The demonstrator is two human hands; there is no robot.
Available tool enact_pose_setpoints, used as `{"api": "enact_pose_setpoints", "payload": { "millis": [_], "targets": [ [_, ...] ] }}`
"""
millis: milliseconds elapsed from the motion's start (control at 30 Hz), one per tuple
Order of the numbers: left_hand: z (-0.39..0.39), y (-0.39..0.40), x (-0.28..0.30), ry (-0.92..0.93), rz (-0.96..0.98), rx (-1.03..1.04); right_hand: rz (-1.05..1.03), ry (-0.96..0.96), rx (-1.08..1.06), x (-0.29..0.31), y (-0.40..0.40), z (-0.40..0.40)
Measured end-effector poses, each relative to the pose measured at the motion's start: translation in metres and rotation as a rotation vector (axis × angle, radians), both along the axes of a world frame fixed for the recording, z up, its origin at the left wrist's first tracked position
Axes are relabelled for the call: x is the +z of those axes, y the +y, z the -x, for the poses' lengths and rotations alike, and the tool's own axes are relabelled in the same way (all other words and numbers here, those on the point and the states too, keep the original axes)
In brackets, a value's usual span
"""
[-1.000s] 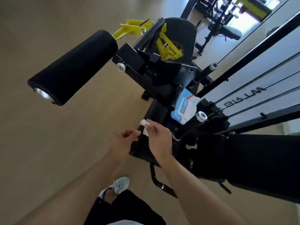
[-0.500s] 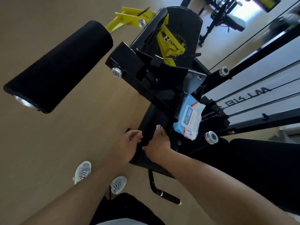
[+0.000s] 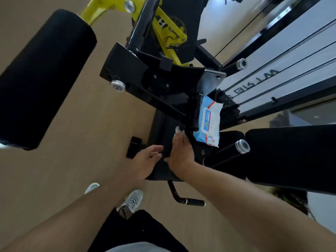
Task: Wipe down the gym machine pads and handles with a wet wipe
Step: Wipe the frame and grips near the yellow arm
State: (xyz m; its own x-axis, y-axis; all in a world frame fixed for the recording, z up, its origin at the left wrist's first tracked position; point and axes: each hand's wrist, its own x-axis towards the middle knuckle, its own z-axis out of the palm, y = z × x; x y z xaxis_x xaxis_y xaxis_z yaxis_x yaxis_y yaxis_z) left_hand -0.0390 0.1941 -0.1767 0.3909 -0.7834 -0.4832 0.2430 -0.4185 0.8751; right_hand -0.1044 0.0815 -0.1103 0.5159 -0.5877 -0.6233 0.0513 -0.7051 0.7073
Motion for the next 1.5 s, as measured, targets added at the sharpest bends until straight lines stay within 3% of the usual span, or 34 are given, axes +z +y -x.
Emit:
{"api": "enact_pose_setpoints", "payload": {
  "millis": [133,333,533,700,867,1200,1433,1500],
  "targets": [
    [-0.009,0.011,-0.004,0.031,0.012,-0.026,0.001,-0.053,-0.125,-0.001,0.0,-0.01],
    [-0.008,0.019,-0.006,0.064,-0.015,-0.101,-0.103,0.062,0.03,0.008,0.063,0.064],
    [0.003,0.015,-0.003,0.181,0.014,-0.09,-0.067,-0.161,-0.1,-0.009,-0.002,0.006],
    [0.0,0.014,-0.01,0.276,-0.009,-0.034,-0.102,-0.088,-0.048,-0.01,0.01,0.017],
    [0.007,0.007,-0.022,0.297,0.016,-0.071,-0.107,-0.003,0.077,-0.006,0.048,0.056],
    [0.01,-0.011,-0.032,0.19,-0.013,-0.041,-0.029,-0.135,-0.127,-0.023,-0.009,-0.001],
    [0.007,-0.015,-0.033,0.233,-0.05,-0.041,-0.093,0.049,0.068,-0.008,0.039,0.046],
    [0.009,-0.016,-0.032,0.223,-0.048,-0.048,-0.094,0.009,0.078,-0.004,0.029,0.043]
  ]
}}
